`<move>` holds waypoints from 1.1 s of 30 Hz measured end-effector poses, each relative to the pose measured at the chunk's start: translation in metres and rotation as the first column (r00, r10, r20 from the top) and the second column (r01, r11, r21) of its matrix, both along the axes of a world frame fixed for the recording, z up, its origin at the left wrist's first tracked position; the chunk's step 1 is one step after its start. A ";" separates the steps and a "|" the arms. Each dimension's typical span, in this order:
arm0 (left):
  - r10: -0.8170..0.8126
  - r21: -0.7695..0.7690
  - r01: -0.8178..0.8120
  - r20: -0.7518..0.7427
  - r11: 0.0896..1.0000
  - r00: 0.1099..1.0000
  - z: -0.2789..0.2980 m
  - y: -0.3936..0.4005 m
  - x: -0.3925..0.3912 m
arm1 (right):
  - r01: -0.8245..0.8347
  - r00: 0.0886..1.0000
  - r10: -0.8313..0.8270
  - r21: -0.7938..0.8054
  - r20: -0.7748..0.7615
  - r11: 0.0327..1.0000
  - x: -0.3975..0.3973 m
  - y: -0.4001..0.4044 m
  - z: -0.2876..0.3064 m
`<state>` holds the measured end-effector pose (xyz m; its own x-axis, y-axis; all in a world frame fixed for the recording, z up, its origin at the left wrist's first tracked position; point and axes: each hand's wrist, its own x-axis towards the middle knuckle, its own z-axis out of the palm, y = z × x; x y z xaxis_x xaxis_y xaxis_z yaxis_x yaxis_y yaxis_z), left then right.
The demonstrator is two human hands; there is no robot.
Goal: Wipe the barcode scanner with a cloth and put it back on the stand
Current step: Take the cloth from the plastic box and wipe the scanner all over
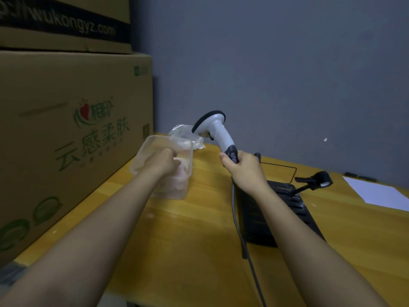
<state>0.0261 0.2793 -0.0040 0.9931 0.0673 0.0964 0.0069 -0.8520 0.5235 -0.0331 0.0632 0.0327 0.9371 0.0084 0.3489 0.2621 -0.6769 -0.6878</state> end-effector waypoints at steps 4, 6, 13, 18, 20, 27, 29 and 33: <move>-0.021 0.081 0.033 -0.154 0.996 0.988 -0.008 0.001 0.039 | 0.016 1.000 -0.017 -0.054 -0.015 0.998 0.018 -0.003 -0.010; -0.029 0.138 0.054 -0.181 0.989 0.983 -0.008 0.000 0.050 | 0.020 0.999 -0.022 -0.059 -0.030 0.998 0.023 -0.006 -0.013; -0.052 0.313 0.125 -0.233 0.941 0.971 -0.013 -0.004 0.060 | 0.007 0.999 -0.010 -0.069 -0.035 0.998 0.029 -0.008 -0.018; -0.041 0.262 0.029 0.042 0.965 0.998 -0.005 -0.003 0.048 | -0.013 0.999 0.013 -0.001 -0.031 1.000 0.024 -0.012 -0.017; -0.032 0.207 -0.010 0.198 0.978 0.980 0.007 0.001 0.037 | -0.013 1.000 0.013 0.026 -0.025 1.000 0.017 -0.014 -0.011; 0.103 -0.113 -0.042 0.605 0.993 0.789 0.091 -0.010 -0.033 | -0.007 0.999 0.002 0.094 0.048 0.996 -0.016 -0.025 0.023; 0.100 -0.183 0.032 0.665 0.983 0.740 0.117 -0.020 -0.054 | -0.009 0.998 0.002 0.097 0.067 0.995 -0.031 -0.033 0.036; 0.060 -0.198 0.128 0.731 0.972 0.680 0.154 -0.046 -0.097 | 0.001 0.993 -0.008 0.064 0.114 0.998 -0.066 -0.051 0.062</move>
